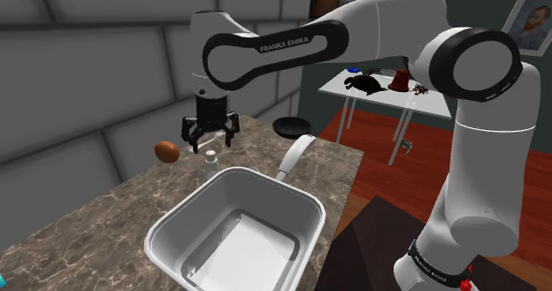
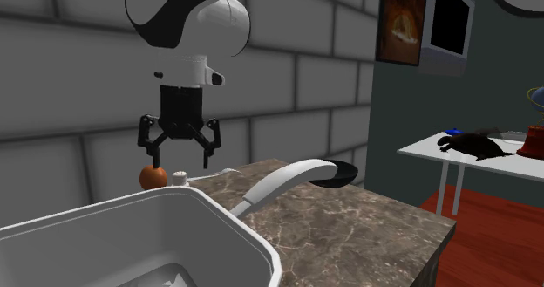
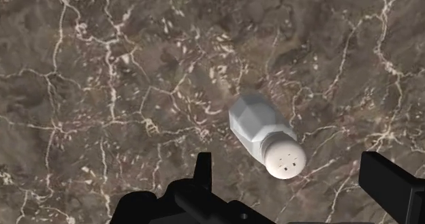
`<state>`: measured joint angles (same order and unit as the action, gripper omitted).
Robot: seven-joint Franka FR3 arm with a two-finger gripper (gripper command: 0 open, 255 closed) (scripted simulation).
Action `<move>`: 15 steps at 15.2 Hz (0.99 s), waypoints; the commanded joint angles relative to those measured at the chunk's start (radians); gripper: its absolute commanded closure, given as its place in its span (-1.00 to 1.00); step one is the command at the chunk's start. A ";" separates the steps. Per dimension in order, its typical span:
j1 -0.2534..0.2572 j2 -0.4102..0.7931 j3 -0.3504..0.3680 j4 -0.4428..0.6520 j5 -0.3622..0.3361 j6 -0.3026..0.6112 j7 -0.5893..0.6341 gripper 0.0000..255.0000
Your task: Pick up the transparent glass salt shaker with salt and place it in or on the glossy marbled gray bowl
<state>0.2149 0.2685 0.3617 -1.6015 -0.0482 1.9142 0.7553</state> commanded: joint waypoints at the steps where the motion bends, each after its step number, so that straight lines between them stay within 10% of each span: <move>1: 0.004 0.013 0.000 -0.004 -0.006 0.017 0.005 -1.00; 14: 0.006 0.028 -0.002 -0.045 -0.012 0.072 0.009 -1.00; 15: 0.006 0.028 -0.002 -0.045 -0.012 0.072 0.009 1.00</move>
<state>0.2208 0.2968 0.3596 -1.6469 -0.0604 1.9866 0.7646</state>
